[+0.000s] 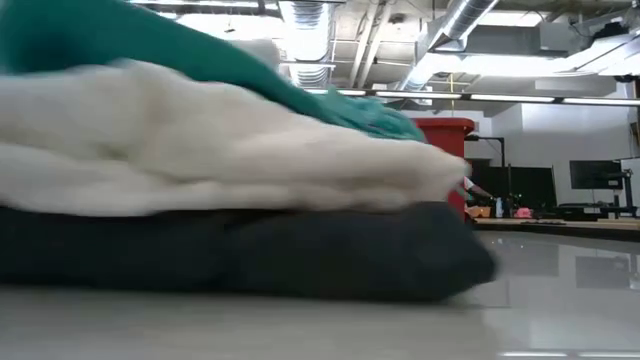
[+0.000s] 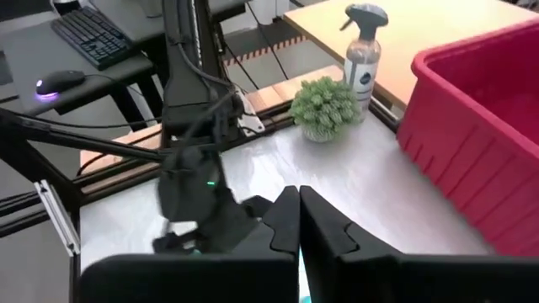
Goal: Fold Laundry from Bin
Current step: Put the stacked clothes into the red bin
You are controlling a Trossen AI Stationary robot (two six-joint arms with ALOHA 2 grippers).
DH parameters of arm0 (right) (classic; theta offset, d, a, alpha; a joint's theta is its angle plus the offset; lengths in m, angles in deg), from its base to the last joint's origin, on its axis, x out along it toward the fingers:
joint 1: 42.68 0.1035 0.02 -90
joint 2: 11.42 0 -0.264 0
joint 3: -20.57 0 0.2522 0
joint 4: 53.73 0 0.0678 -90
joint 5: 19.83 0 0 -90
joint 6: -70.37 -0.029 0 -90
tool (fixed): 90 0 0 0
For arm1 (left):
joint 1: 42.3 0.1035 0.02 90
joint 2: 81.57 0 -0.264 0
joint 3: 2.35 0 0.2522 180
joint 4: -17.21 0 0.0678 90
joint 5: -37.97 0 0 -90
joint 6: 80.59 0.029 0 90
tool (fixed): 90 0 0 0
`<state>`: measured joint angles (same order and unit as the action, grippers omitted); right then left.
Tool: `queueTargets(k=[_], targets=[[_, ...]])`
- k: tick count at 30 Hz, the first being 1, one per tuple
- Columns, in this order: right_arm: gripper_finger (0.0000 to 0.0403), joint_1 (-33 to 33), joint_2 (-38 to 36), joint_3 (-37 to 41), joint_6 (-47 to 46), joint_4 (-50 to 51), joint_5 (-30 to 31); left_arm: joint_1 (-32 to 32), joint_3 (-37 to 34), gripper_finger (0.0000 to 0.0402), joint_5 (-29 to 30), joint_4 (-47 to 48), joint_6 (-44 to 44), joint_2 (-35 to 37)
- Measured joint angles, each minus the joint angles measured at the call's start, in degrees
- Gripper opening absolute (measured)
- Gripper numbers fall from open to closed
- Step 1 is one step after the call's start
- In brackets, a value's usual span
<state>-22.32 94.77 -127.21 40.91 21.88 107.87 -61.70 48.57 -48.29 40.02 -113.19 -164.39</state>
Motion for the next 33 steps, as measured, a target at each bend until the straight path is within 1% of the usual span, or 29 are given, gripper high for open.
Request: queueTargets(k=[3, 5, 8, 10, 13, 16, 19, 22, 23, 24, 27, 30, 33], targets=[[0.0036, 0.0, 0.0, 0.04, -0.56, 1.04, 0.02, 4.12, 2.76, 0.0, -1.97, -1.37, 3.79, -2.81], [0.0037, -0.02, 0.0, 0.04, -0.56, 1.18, 0.02, 6.09, 5.19, 0.0, -2.07, -0.84, 5.87, -4.41], [0.0034, -0.02, -0.02, 0.04, -0.62, 1.18, 0.02, 8.37, 8.6, 0.0, -2.45, 0.12, 6.65, -5.52], [0.0032, 0.03, -0.02, 0.04, -0.66, 1.2, 0.06, 9.6, 10.65, 0.0, -4.08, 1.68, 6.55, -5.54], [0.0035, 0.54, -0.02, 0.04, -1.33, 1.55, 1.71, 11.1, 13.48, 0.0, -8.56, 1.96, 6.82, -4.43], [0.0052, 0.64, -0.07, 0.04, -4.98, 5.82, 1.53, 12.1, 16.9, 0.0009, -10.52, 3.79, 7.56, -2.53], [0.0081, 0.66, -0.07, 0.04, -10.2, 13.5, 1.24, 12.59, 19.32, 0.0032, -11.29, 5.8, 7.96, -0.68], [0.0115, 0.59, -0.07, 0.04, -16.64, 23.77, 0.13, 12.94, 22.57, 0.0062, -11.45, 8.3, 7.95, 2.1], [0.0126, 0.59, -0.07, 0.04, -20.42, 27.15, -0.17, 13.11, 23.9, 0.0072, -11.47, 10.37, 7.44, 3.22], [0.0134, 0.61, -0.07, 0.25, -23.67, 28.36, -0.52, 13.3, 25.17, 0.008, -11.42, 12.9, 6.37, 4.32], [0.0154, 1.06, -0.78, 2.12, -25.12, 26.04, -3.25, 13.44, 28.03, 0.0093, -10.49, 19.45, 6.59, 8.9], [0.0168, 1.46, -0.72, 3.81, -31.63, 28.25, -6.21, 13.42, 29.19, 0.0096, -9.4, 26.43, 4.88, 15.36], [0.0183, 3.03, -1.49, 9.71, -35.98, 27.87, -7.87, 13.46, 29.1, 0.0097, -8.46, 36.1, 0.29, 21.94]])
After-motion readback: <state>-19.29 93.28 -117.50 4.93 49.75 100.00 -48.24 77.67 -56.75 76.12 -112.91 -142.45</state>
